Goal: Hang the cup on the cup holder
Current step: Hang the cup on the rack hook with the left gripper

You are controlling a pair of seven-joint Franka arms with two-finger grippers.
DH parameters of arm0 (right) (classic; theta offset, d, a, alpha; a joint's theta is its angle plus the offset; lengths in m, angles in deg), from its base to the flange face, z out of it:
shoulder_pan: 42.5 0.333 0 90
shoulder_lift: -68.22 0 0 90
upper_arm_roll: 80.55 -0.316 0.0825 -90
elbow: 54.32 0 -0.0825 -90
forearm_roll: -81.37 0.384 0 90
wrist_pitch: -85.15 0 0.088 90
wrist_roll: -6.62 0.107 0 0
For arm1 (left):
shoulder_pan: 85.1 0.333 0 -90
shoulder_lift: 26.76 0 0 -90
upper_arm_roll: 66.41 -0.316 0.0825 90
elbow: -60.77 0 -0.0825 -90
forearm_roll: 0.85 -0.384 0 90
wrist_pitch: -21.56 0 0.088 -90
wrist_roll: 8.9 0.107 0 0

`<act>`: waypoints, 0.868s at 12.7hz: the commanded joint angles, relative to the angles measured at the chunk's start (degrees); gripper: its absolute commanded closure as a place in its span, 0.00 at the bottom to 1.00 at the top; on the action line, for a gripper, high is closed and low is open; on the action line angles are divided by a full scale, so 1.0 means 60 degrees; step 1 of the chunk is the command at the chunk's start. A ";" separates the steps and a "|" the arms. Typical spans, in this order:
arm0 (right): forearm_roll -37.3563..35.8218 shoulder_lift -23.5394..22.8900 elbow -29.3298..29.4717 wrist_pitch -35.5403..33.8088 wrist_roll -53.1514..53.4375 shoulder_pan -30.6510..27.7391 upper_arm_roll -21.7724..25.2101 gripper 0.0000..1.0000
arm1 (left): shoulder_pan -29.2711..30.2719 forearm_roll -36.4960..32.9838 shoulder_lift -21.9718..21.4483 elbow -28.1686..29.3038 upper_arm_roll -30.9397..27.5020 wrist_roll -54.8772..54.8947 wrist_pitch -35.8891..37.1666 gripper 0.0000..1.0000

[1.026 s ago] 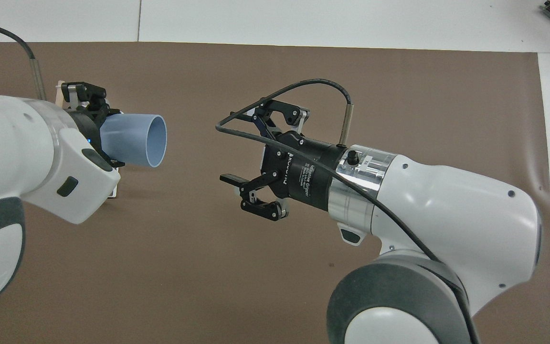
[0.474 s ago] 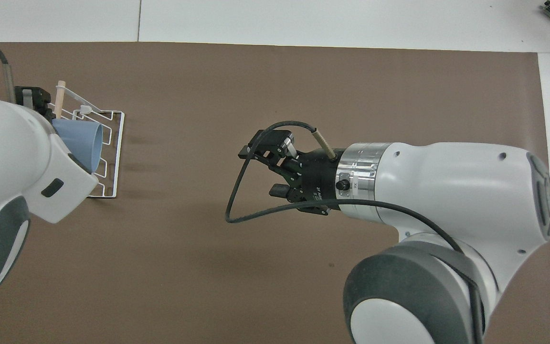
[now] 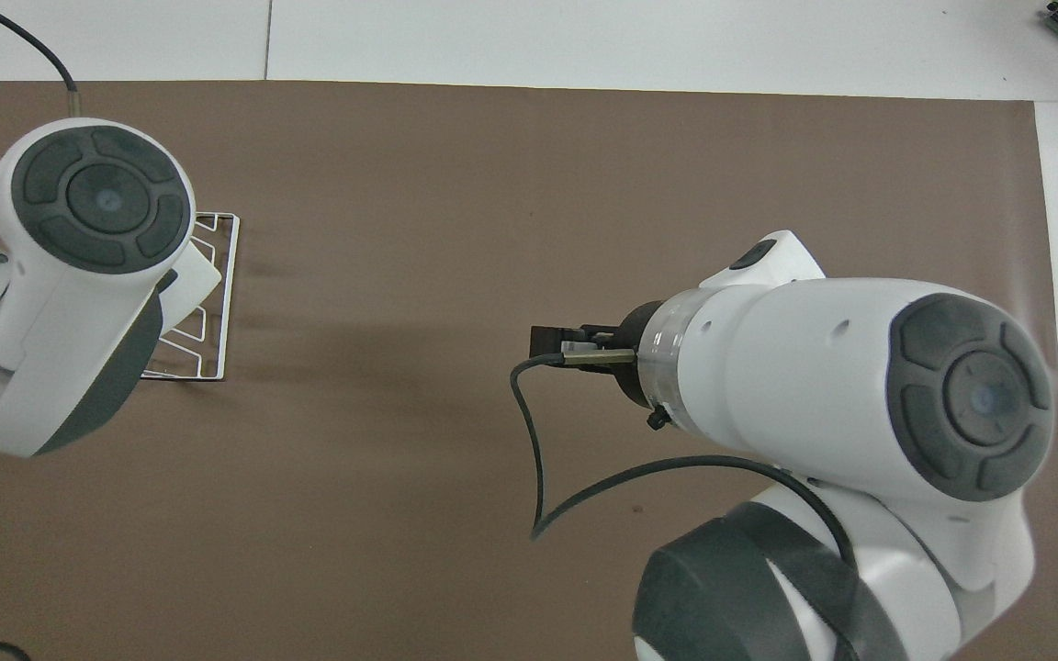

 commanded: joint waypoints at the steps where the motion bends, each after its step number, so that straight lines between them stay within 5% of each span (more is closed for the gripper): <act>1: -0.1044 -0.0034 0.0588 -0.1229 -0.1104 -0.0370 -0.0055 0.08 | 0.0219 -0.0856 0.0912 -0.0855 0.0043 -0.0212 -0.0652 1.00; 6: -0.1501 -0.0049 0.1248 -0.2637 -0.2905 -0.1482 -0.0055 0.08 | 0.0717 -0.1122 0.1979 -0.1218 0.0013 -0.0256 -0.1070 1.00; 11: -0.1428 -0.0020 0.1235 -0.3138 -0.2952 -0.2582 -0.0070 0.08 | 0.0395 -0.1371 0.2011 -0.1206 0.0013 -0.0915 -0.0248 1.00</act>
